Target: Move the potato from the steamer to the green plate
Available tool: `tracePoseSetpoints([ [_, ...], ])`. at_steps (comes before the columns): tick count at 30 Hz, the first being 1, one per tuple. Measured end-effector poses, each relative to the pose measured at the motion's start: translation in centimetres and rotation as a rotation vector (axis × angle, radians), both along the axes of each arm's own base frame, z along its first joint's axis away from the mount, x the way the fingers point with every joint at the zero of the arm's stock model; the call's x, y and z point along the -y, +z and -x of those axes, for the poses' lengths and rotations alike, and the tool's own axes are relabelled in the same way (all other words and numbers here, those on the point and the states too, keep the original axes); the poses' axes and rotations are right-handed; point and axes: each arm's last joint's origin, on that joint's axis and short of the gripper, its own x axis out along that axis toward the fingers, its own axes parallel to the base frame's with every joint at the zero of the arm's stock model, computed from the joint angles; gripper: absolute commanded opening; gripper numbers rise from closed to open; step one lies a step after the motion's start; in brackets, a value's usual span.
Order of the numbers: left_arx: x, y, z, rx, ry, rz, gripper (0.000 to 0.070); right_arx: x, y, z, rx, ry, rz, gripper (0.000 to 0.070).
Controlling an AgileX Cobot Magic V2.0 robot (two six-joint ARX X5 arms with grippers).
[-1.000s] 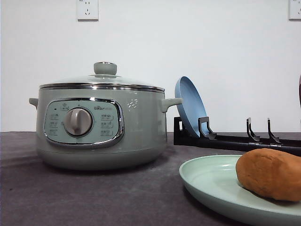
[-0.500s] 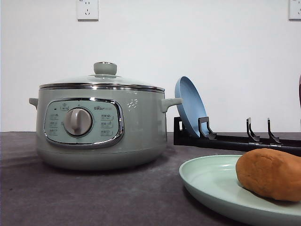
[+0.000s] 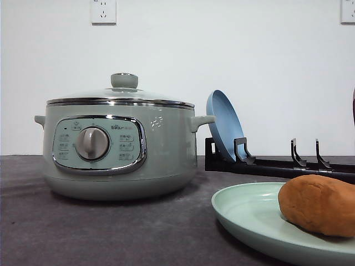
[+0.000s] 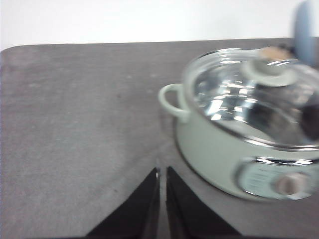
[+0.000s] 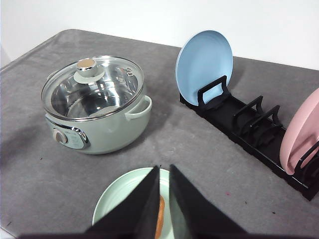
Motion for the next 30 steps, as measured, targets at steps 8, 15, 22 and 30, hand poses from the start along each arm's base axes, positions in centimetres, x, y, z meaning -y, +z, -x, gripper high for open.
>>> tracePoseSetpoints([
  [8, -0.1, -8.6, -2.0, 0.160, 0.028, 0.006, 0.0017, 0.0, 0.0, 0.0, 0.000, 0.000, 0.000, 0.0022],
  [15, -0.1, -11.2, -2.6, 0.227, 0.029, 0.010, 0.0017, 0.0, 0.0, 0.0, 0.000, 0.000, 0.000, 0.0022],
  [22, -0.1, -11.6, -2.8, 0.228, 0.050, 0.022, 0.0017, 0.0, 0.0, 0.0, 0.000, 0.000, 0.000, 0.0022],
  [30, -0.2, -12.0, -2.7, 0.183, 0.055, 0.018, 0.0017, 0.0, 0.0, 0.0, 0.000, 0.000, 0.000, 0.0021],
])
